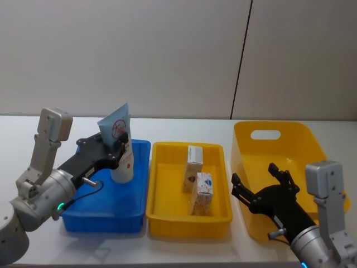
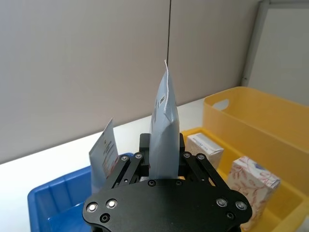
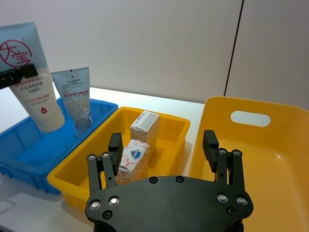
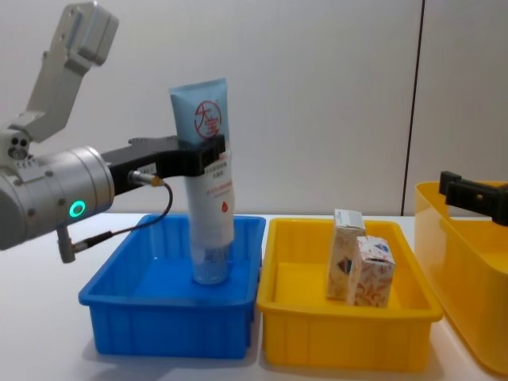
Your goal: Bimanual collaborative sorting of washing and personal care products
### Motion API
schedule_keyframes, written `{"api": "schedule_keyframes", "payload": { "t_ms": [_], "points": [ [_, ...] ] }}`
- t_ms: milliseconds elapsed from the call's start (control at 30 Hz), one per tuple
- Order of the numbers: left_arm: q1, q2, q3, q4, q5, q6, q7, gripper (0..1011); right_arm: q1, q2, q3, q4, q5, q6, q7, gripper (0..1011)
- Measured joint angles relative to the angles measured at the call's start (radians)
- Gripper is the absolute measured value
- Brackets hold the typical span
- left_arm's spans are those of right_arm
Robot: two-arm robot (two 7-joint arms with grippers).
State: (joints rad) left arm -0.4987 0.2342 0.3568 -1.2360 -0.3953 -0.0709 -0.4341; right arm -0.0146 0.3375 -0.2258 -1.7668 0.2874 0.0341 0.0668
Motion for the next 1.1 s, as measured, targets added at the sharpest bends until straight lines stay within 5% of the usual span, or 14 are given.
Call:
{"api": "schedule_keyframes", "payload": {
  "t_ms": [300, 1100],
  "points": [
    [-0.005, -0.008, 0.004, -0.013, -0.034, -0.015, -0.053, 253, 0.000, 0.000, 0.000, 0.000, 0.000, 0.000, 0.000, 1003],
    [-0.061, -0.035, 0.045, 0.052, -0.169, -0.068, -0.307, 253, -0.001, 0.000, 0.000, -0.004, 0.001, 0.004, 0.005, 1003]
  ]
}}
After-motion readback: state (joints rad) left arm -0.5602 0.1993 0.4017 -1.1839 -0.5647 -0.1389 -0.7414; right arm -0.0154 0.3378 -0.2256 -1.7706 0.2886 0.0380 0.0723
